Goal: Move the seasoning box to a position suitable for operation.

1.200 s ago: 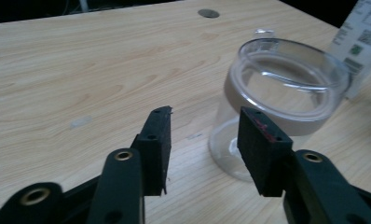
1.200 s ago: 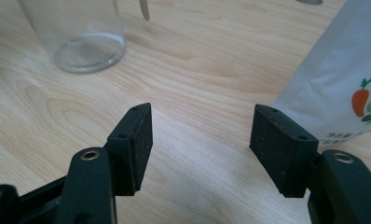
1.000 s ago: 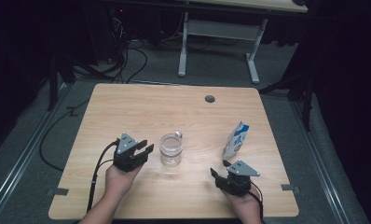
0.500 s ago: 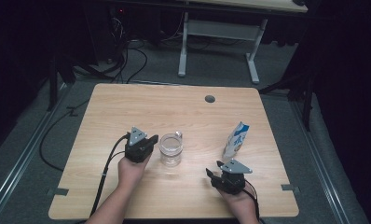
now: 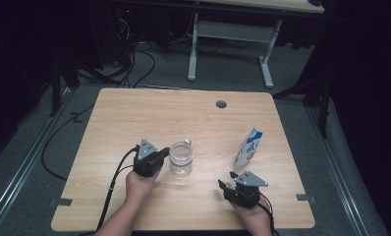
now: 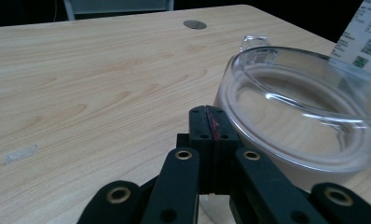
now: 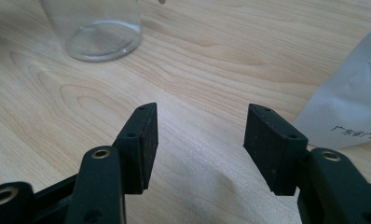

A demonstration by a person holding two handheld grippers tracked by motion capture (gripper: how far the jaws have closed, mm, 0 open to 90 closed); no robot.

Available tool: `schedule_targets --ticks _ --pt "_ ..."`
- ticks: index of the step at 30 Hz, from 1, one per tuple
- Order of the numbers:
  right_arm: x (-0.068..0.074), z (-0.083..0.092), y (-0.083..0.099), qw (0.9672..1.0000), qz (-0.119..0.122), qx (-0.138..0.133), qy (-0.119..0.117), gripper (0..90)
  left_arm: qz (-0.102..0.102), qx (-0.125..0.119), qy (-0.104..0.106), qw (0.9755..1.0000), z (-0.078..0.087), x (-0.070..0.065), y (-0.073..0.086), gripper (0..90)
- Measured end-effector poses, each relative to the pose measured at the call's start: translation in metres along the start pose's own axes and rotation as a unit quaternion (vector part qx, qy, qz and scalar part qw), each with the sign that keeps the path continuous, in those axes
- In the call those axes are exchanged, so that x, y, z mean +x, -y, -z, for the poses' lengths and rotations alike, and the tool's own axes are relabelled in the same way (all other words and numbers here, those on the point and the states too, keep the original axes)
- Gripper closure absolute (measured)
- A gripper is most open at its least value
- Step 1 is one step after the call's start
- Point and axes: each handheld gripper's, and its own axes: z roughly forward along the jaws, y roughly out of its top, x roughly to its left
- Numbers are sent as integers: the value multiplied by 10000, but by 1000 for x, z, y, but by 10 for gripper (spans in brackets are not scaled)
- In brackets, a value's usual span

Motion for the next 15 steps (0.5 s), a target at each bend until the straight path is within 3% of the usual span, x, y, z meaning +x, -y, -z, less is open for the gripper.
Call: schedule_targets --ticks 15 --pt "4 -2 1 10000 77 23 -29 459 -1 -67 309 9995 17 -32 12 900"
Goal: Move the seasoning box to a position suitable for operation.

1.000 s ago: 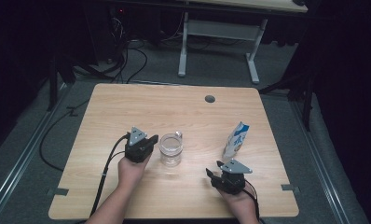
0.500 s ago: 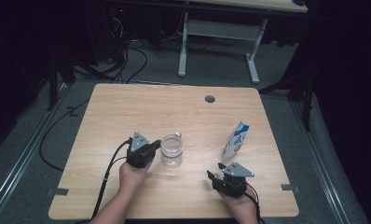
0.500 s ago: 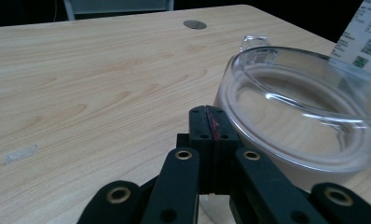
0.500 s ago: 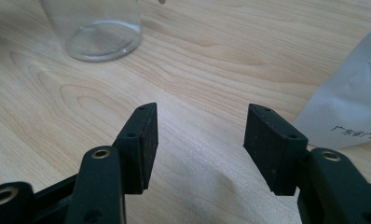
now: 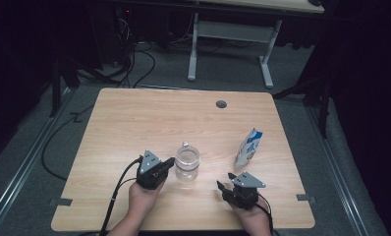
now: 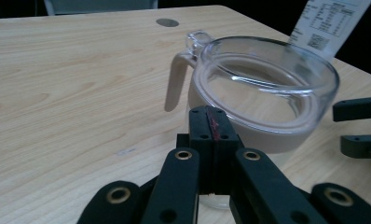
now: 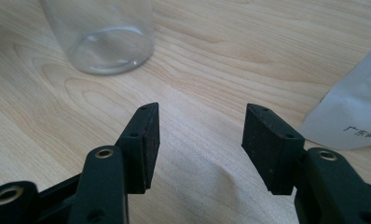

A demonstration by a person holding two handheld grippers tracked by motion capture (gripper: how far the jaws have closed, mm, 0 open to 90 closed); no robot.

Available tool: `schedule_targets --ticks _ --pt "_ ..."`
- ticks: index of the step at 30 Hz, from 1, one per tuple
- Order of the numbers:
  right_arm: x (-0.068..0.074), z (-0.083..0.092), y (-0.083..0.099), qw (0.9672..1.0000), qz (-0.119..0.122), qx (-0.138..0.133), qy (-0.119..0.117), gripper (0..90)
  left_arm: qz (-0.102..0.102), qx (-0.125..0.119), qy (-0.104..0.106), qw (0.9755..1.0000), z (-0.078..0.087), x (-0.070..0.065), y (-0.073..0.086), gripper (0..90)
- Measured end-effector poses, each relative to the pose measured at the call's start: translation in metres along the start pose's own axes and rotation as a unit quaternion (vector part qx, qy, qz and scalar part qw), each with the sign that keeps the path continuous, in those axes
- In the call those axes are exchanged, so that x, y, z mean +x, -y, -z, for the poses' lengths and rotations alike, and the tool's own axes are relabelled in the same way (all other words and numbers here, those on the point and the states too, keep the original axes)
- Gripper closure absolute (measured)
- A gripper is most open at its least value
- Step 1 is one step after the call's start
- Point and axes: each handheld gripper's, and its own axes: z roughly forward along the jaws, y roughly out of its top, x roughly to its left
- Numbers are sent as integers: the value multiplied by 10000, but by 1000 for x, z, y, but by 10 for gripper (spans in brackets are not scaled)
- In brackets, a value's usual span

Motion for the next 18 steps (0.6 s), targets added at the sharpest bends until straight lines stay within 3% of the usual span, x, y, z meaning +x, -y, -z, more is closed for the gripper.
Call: schedule_targets --ticks 14,18 --pt "-2 2 -5 9998 -124 -131 -72 469 -198 7 520 9985 -4 -36 4 900" --pt "0 0 -16 9997 -168 -165 -80 564 -277 22 446 9986 -1 -32 8 900"
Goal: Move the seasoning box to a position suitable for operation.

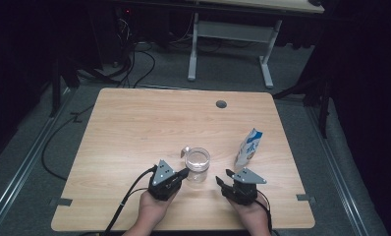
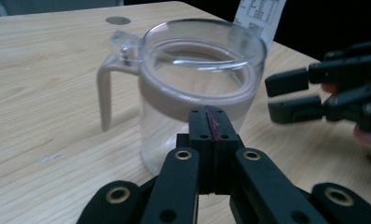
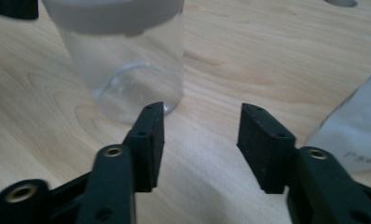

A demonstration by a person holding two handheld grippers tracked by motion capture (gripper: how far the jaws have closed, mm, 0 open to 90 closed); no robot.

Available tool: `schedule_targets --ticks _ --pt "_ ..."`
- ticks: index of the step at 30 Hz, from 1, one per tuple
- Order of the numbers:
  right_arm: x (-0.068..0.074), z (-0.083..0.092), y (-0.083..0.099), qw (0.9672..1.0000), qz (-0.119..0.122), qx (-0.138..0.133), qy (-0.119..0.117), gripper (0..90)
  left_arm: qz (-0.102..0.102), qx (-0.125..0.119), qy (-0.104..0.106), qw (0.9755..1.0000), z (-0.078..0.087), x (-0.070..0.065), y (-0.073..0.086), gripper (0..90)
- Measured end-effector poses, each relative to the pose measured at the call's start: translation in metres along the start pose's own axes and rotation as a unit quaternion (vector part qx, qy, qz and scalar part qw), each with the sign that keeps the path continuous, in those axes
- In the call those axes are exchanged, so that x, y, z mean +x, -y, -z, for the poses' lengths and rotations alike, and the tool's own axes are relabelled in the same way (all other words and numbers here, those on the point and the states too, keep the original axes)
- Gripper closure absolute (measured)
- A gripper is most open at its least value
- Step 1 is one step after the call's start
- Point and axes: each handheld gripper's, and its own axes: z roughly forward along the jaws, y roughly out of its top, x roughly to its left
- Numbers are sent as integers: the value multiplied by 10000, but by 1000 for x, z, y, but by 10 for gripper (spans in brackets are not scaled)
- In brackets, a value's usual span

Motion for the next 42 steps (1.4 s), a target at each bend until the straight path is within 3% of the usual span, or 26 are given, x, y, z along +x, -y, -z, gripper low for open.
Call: schedule_targets --ticks 3,5,6,10,13,15,17,19,29,37,39,42 --pt "1 -3 -13 10000 -23 -76 38 784 106 40 -174 9998 11 18 7 898" --pt "2 -7 -22 9999 -17 -147 43 875 194 129 -424 9988 25 38 16 899" --pt "3 -10 -27 9998 -17 -154 102 900 188 133 -478 9986 28 41 18 899" --pt "6 -19 -39 9997 7 -195 173 900 205 152 -777 9966 57 68 35 900" --pt "12 -25 -44 9997 85 -162 182 900 455 90 -822 9955 74 80 49 900" --pt "15 -28 -46 9994 128 -159 262 900 686 153 -717 9949 81 84 55 899" --pt "17 -32 -49 9995 147 -156 213 900 743 195 -664 9948 84 85 55 898" --pt "20 -35 -51 9996 160 -124 192 900 636 145 -711 9953 87 84 53 897" --pt "40 -48 -56 9994 288 -139 -105 882 473 157 -715 9962 86 83 55 880" --pt "23 -44 -48 9999 24 -127 -25 824 461 3 -590 9972 74 74 40 890" --pt "22 -44 -46 9999 -43 -108 65 846 394 16 -565 9976 67 69 31 898" --pt "23 -40 -40 9995 -49 -305 2 885 400 -60 -555 9976 59 65 18 900"
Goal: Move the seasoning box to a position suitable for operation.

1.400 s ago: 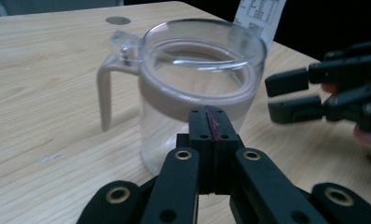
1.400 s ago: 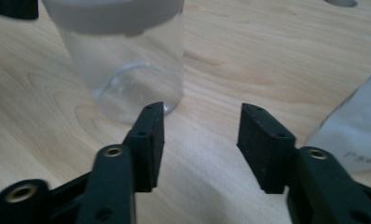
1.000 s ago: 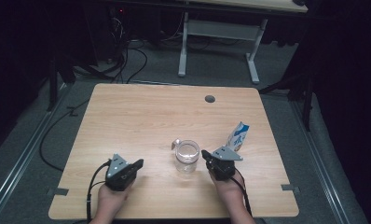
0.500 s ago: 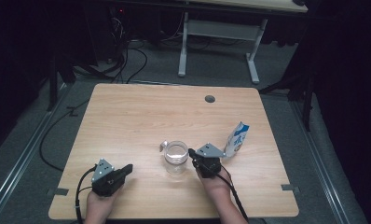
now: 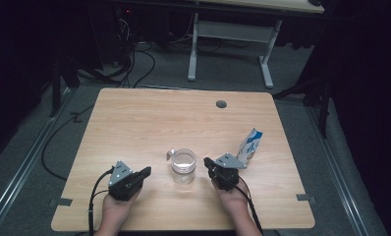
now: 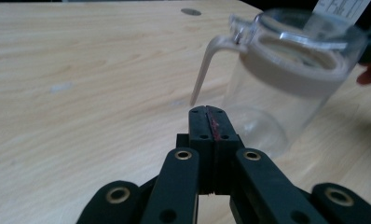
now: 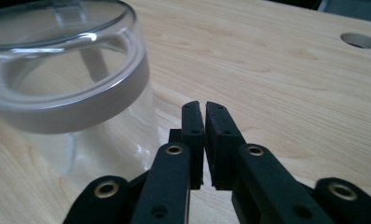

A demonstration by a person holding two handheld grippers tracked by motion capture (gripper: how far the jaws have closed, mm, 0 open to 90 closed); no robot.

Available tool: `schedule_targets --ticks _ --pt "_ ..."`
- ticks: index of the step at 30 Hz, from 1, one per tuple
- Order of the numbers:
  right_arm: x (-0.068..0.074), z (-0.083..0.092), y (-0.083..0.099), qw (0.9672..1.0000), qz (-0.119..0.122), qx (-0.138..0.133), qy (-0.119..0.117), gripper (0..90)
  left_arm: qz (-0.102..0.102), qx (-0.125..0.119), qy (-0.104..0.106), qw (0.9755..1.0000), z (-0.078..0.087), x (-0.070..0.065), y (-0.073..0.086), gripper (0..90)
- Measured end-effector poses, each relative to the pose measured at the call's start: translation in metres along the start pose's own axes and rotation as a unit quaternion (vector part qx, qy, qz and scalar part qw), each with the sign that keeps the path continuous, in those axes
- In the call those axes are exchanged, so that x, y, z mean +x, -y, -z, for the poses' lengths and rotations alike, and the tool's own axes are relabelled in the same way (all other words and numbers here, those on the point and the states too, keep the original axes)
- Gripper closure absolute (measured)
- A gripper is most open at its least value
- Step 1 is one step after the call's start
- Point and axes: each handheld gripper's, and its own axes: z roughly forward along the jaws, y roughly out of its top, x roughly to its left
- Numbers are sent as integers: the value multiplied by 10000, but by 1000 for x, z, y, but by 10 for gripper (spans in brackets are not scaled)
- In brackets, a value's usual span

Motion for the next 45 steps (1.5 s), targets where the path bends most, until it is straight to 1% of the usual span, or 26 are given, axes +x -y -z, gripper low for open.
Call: schedule_targets --ticks 1,2,4,7,10,12,15,19,21,27,31,34,36,42,45 --pt "2 0 2 9998 166 58 58 900 18 -11 -1 10000 -2 -2 -5 900" --pt "1 2 2 9996 255 60 89 900 52 -58 -4 10000 -5 -4 -10 900" --pt "-2 5 4 10000 90 22 -20 900 103 -118 -4 9999 -10 -6 -18 900" --pt "-2 7 5 9998 189 -12 -63 900 92 -144 3 9999 -19 -9 -29 900" --pt "-1 8 5 9995 239 -22 -184 900 34 -131 -10 9999 -27 -12 -38 900" --pt "0 7 5 9995 252 -8 -202 900 -22 -143 -16 9999 -31 -15 -43 900" --pt "-1 8 5 9994 223 -16 -253 900 -69 -147 -25 9999 -35 -17 -49 900" --pt "-1 10 3 9994 185 -16 -285 900 -67 -165 -22 9998 -39 -18 -56 900" --pt "-1 10 2 9993 171 -38 -321 900 -116 -138 -17 9998 -42 -18 -59 900" --pt "0 10 1 9991 150 -42 -391 900 -193 -78 -59 9998 -49 -18 -65 900" --pt "1 11 -1 9988 120 -68 -460 898 -249 -21 -39 9997 -53 -20 -65 900" --pt "2 12 -2 9987 135 -93 -480 894 -315 29 -71 9995 -55 -21 -63 900" --pt "3 12 -2 9986 136 -111 -500 894 -295 2 -73 9995 -55 -21 -63 900" --pt "4 13 -3 9984 161 -126 -529 893 -373 -2 -112 9992 -55 -22 -62 900" --pt "5 14 -4 9982 179 -153 -545 893 -373 -11 -119 9992 -55 -22 -62 900"
